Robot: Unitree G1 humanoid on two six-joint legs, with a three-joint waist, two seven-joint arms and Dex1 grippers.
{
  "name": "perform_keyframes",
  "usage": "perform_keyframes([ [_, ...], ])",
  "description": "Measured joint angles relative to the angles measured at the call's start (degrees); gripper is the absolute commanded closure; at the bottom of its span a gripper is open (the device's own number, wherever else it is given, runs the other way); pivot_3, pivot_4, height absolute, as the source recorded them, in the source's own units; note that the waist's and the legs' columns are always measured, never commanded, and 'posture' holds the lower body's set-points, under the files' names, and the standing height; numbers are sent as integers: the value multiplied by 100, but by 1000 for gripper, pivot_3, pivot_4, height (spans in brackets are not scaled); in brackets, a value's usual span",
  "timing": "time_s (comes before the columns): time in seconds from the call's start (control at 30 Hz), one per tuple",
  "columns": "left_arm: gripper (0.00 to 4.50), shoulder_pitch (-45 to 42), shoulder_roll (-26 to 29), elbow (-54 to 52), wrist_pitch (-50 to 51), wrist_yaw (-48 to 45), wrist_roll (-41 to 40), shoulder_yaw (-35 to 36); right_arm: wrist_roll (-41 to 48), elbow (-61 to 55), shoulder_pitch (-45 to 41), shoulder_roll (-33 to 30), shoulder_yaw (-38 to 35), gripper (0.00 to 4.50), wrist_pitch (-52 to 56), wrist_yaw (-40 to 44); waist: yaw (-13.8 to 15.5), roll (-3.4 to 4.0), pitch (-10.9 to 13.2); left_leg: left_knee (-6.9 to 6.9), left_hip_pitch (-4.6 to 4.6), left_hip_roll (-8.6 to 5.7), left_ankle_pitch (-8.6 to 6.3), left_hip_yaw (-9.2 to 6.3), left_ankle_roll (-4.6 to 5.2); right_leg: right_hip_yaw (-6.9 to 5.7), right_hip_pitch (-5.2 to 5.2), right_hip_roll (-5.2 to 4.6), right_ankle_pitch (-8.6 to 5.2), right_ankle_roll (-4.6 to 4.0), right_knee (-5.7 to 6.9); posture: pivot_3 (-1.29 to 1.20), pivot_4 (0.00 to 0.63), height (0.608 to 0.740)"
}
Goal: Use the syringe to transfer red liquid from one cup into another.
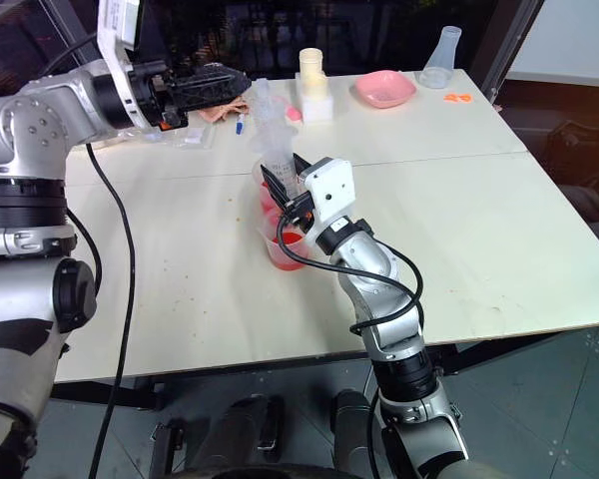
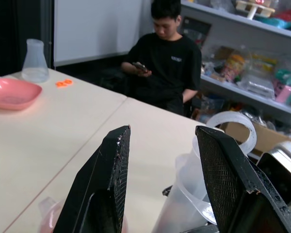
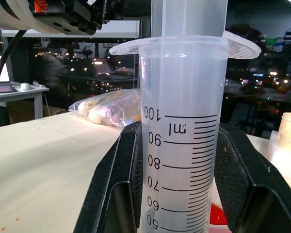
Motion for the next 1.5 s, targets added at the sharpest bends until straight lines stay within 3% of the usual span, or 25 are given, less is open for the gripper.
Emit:
perform_keyframes([
  [0.8, 2248, -258, -430, 400, -286, -464, 35, -364, -1, 0, 24, -13, -6, 3072, 45, -84, 4, 0, 0, 1, 0, 0, 0, 1, 0, 0, 1, 0, 0, 0, -1, 0, 150, 740],
  [1.07, 4430, -326, -506, 579, -445, -606, 140, -456, -9, 39, 55, -32, -54, 3072, 57, -114, -4, 0, 0, 0, 0, 0, 0, 1, 1, 1, 0, 1, 0, 0, 0, 0, 150, 740],
  [1.5, 4470, -189, -353, 416, -451, -794, 284, -597, 34, 37, 53, -67, -70, 3072, 169, -9, 1, 0, 0, 1, 0, 0, 0, 1, 1, 1, 1, 1, 0, 0, -1, 0, 150, 740],
])
